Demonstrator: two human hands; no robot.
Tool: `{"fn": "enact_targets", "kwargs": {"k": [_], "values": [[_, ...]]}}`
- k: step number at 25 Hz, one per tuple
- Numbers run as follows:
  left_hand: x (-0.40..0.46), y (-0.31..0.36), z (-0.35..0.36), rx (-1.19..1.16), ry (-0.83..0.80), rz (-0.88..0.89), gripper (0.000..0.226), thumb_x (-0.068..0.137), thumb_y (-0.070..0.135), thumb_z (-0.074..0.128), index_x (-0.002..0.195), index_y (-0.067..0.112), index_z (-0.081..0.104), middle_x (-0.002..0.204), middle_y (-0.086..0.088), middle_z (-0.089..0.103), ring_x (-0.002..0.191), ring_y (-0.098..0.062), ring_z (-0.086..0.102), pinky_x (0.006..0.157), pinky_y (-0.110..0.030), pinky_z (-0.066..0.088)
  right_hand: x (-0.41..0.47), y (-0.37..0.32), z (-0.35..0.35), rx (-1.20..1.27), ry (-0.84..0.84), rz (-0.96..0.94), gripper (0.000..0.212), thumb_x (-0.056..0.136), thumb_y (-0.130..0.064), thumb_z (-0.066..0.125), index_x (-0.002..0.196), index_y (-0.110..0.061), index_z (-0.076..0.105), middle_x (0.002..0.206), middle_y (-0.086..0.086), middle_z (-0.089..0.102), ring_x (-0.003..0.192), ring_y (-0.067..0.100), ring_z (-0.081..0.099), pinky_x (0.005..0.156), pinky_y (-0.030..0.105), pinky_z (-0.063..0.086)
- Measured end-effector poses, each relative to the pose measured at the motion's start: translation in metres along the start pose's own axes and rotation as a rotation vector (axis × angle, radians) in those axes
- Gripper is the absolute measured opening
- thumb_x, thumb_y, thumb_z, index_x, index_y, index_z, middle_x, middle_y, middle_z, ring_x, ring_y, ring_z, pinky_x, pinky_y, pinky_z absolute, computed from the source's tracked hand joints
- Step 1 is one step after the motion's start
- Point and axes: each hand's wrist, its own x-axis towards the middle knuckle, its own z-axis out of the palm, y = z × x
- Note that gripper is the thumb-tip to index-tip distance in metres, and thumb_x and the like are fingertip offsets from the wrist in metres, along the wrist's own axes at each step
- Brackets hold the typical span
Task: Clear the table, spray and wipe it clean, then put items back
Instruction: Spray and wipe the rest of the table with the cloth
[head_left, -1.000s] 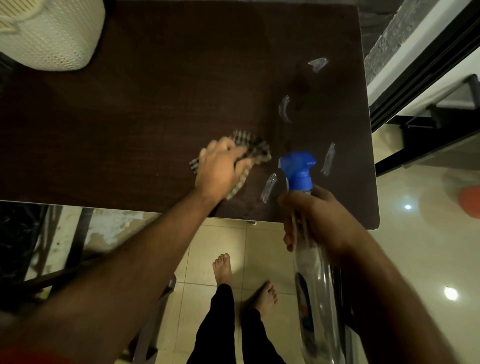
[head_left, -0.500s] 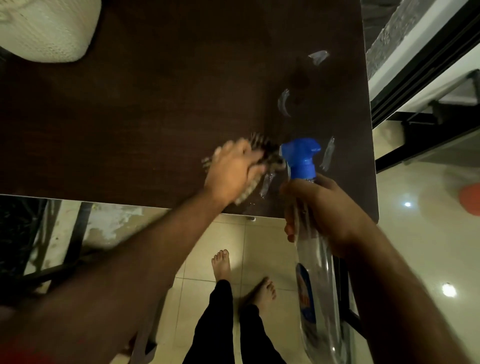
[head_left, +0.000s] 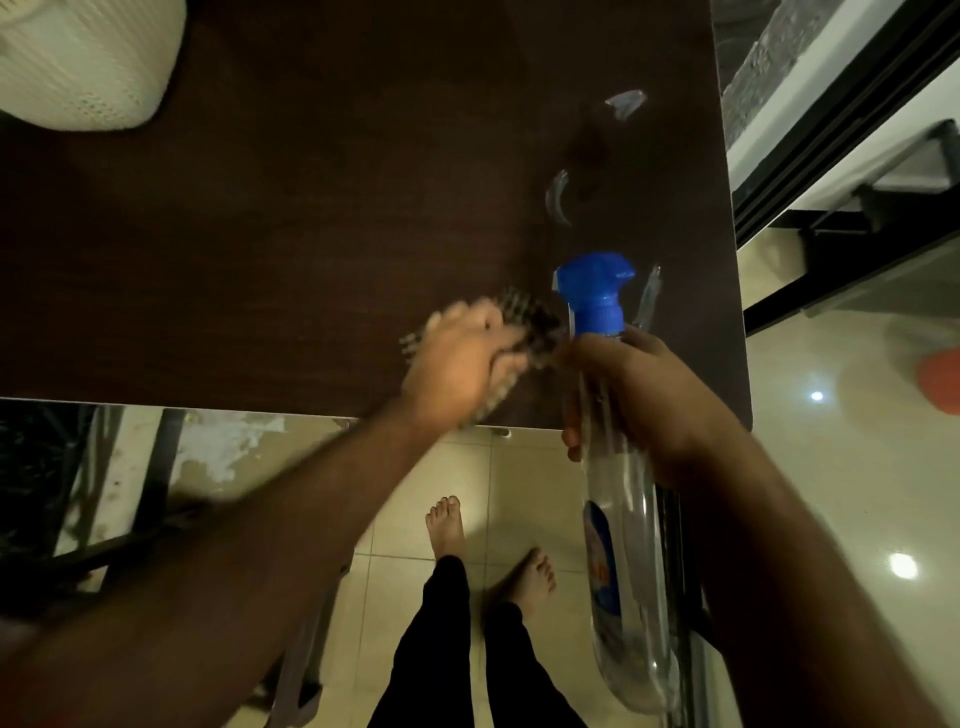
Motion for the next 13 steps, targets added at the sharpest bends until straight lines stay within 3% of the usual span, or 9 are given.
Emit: {"fn": "enact_targets", "kwargs": {"k": [3, 5, 9, 13], "values": [[-0.074, -0.007, -0.006, -0.063, -0.065, 0.125, 0.034, 0.090, 0.043, 0.048, 0.117, 0.030, 0.063, 0.100, 0.005, 0.051, 0.092, -0.016, 0.044, 0.076, -0.033, 0.033, -0.003, -0.004, -0.004, 0.028, -0.007, 0.006, 0.013, 0.090, -0.020, 0.055, 0.103, -0.017, 0.050, 0.073, 0.007, 0.058, 0.052, 0.018, 0.058, 0.053, 0.034, 0.052], [-0.071, -0.036, -0.020, 0.006, -0.073, 0.174, 0.037, 0.090, 0.045, 0.043, 0.116, 0.029, 0.065, 0.099, 0.005, 0.052, 0.091, -0.017, 0.045, 0.073, -0.033, 0.033, -0.003, -0.001, -0.008, 0.032, 0.013, 0.012, 0.013, 0.090, -0.020, 0.055, 0.102, -0.017, 0.050, 0.076, 0.010, 0.055, 0.053, 0.020, 0.057, 0.053, 0.034, 0.053], [0.031, -0.058, -0.027, 0.073, 0.091, 0.027, 0.032, 0.088, 0.037, 0.062, 0.115, 0.020, 0.067, 0.099, -0.006, 0.056, 0.096, -0.030, 0.052, 0.082, -0.039, 0.040, 0.002, 0.010, -0.013, 0.034, 0.019, 0.024, 0.015, 0.090, -0.021, 0.057, 0.104, -0.019, 0.051, 0.077, 0.008, 0.057, 0.055, 0.020, 0.058, 0.056, 0.035, 0.053], [0.042, -0.017, -0.007, 0.020, 0.112, -0.068, 0.031, 0.088, 0.040, 0.059, 0.115, 0.027, 0.065, 0.100, -0.001, 0.054, 0.098, -0.024, 0.049, 0.084, -0.036, 0.035, 0.004, 0.005, -0.007, 0.022, 0.012, 0.001, 0.019, 0.089, -0.022, 0.058, 0.106, -0.017, 0.051, 0.074, 0.008, 0.059, 0.056, 0.022, 0.058, 0.058, 0.038, 0.052]]}}
